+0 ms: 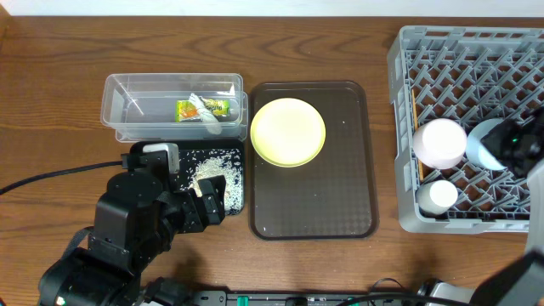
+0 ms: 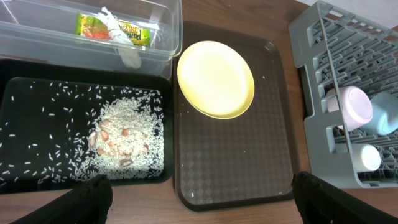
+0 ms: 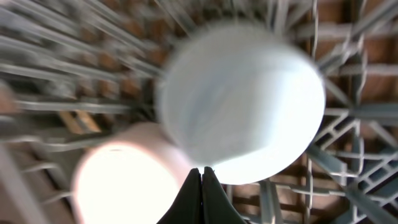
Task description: Sort waste into correct bins and load items into the dishwasher rack
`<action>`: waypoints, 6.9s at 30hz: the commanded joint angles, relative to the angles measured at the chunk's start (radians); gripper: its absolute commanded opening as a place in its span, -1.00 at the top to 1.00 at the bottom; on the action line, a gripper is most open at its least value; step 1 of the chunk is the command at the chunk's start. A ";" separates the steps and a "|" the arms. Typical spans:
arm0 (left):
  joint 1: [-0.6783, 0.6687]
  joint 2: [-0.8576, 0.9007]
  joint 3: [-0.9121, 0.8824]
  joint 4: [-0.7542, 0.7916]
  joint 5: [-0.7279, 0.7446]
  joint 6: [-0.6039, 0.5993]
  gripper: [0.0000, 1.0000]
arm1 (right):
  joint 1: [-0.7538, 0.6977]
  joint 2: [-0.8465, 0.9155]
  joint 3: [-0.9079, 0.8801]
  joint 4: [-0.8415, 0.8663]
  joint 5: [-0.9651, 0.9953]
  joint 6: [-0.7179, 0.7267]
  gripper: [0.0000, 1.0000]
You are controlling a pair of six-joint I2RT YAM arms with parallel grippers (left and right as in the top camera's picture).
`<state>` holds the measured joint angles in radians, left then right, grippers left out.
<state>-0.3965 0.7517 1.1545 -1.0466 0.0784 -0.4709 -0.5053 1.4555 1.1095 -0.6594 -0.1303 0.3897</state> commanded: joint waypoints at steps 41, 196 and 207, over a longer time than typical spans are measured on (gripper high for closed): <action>-0.005 0.000 0.008 0.000 -0.009 0.005 -0.89 | 0.074 0.155 0.018 0.161 0.068 0.039 0.98; -0.005 0.000 0.008 0.000 -0.009 0.005 -0.89 | 0.906 -0.742 -0.014 -0.108 -0.025 -0.244 -0.99; -0.005 0.000 0.008 0.000 -0.009 0.005 -0.89 | 0.905 -0.793 -0.014 -0.234 -0.005 -0.419 -0.98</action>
<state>-0.3965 0.7517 1.1545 -1.0470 0.0784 -0.4713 0.3866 0.6655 1.0866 -0.8944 -0.1394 0.0704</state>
